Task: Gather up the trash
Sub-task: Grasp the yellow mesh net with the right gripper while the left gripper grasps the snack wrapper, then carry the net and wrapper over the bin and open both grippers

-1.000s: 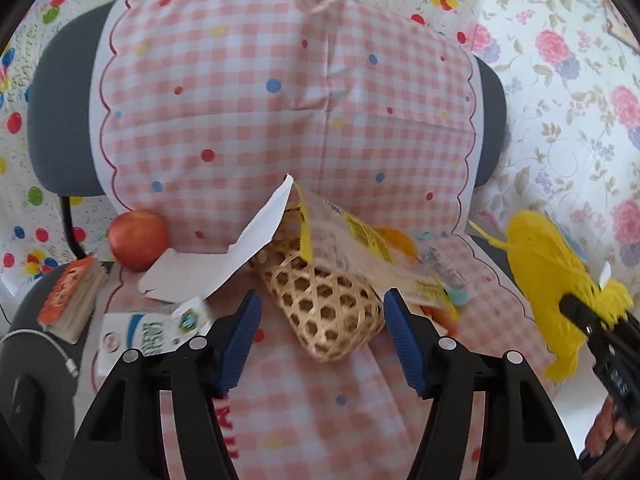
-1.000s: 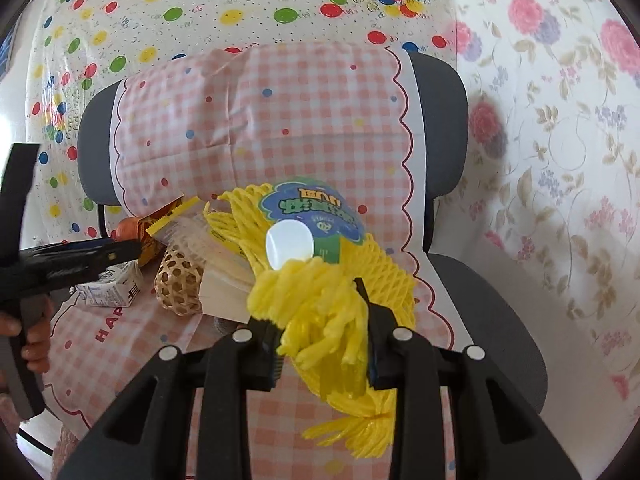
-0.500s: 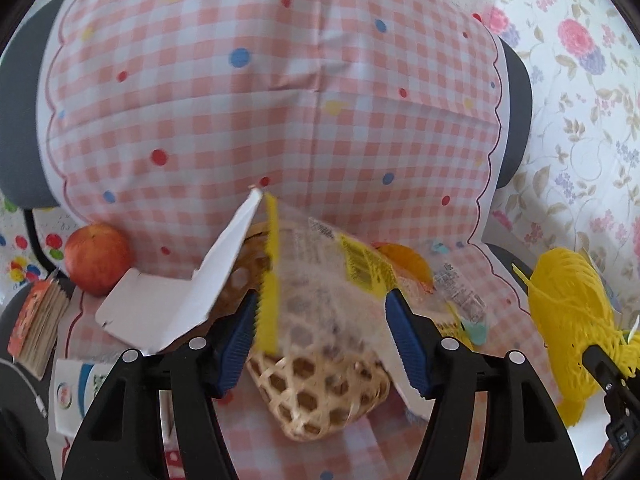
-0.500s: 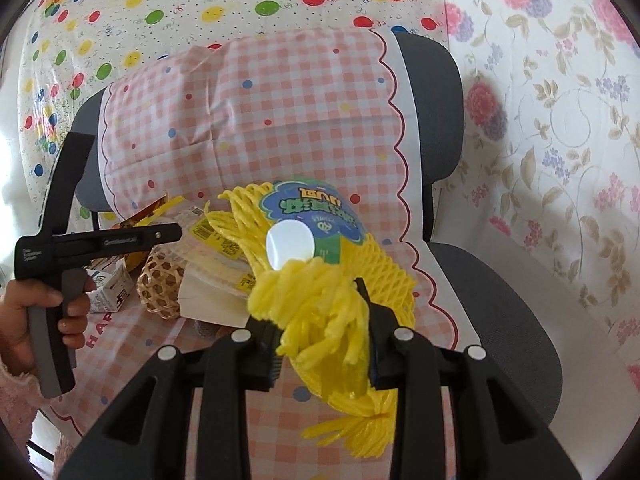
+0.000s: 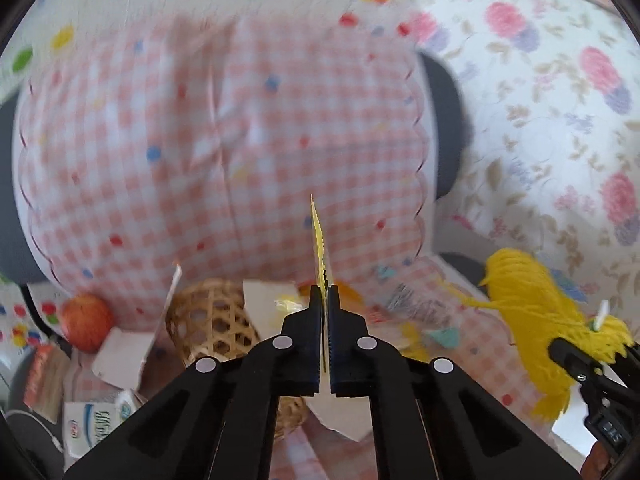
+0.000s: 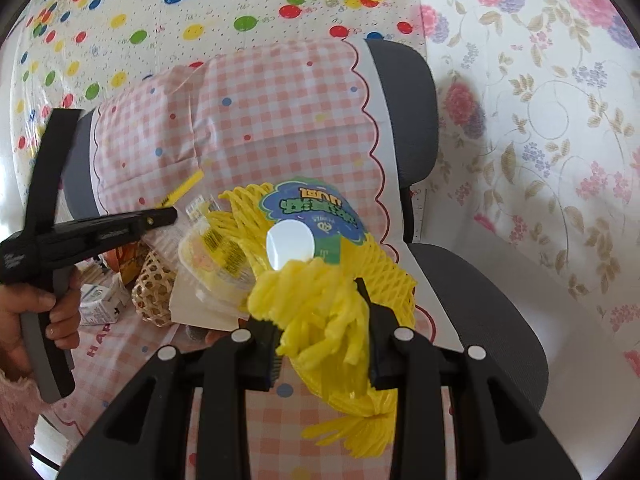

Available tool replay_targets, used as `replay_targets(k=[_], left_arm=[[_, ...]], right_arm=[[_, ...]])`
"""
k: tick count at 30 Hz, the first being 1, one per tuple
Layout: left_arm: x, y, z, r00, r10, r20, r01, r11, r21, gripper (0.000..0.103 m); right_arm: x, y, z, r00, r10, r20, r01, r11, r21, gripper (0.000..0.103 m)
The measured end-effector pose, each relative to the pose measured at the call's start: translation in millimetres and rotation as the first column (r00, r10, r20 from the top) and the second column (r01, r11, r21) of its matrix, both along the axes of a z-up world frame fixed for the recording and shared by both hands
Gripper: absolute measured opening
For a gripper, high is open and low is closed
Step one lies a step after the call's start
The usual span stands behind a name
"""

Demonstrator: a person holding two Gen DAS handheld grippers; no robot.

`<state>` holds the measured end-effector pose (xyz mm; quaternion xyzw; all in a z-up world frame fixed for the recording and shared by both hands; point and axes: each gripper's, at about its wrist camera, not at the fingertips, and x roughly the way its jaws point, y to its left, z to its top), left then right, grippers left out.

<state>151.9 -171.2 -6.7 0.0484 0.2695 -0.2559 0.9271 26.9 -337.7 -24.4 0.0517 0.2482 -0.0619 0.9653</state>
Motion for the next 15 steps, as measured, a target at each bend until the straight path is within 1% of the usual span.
replay_targets(k=[1, 5, 10, 13, 15], left_arm=[[-14.4, 2.1, 10.8, 0.999, -0.003, 0.052, 0.003, 1.000, -0.005, 0.003], [-52.7, 16.8, 39.8, 0.987, -0.018, 0.157, 0.024, 0.999, -0.036, 0.002], [-78.9, 41.8, 50.8, 0.985, -0.017, 0.172, 0.034, 0.995, -0.096, 0.002], [-93.5, 57.0, 57.8, 0.983, -0.031, 0.184, 0.060, 0.986, -0.158, 0.002], [-102.4, 59.8, 59.2, 0.981, -0.046, 0.187, 0.079, 0.981, -0.175, 0.002]], right_arm=[[-3.6, -0.2, 2.2, 1.000, 0.000, 0.004, 0.000, 1.000, 0.000, 0.030], [-17.3, 2.2, 11.3, 1.000, -0.001, 0.023, 0.001, 1.000, 0.003, 0.030], [-29.9, 5.6, 16.5, 0.999, -0.012, 0.039, 0.011, 1.000, 0.019, 0.030], [-37.7, 7.4, 19.9, 0.999, -0.025, 0.048, 0.024, 0.999, 0.023, 0.030], [-43.2, 7.4, 23.2, 0.998, -0.030, 0.051, 0.029, 0.999, 0.033, 0.030]])
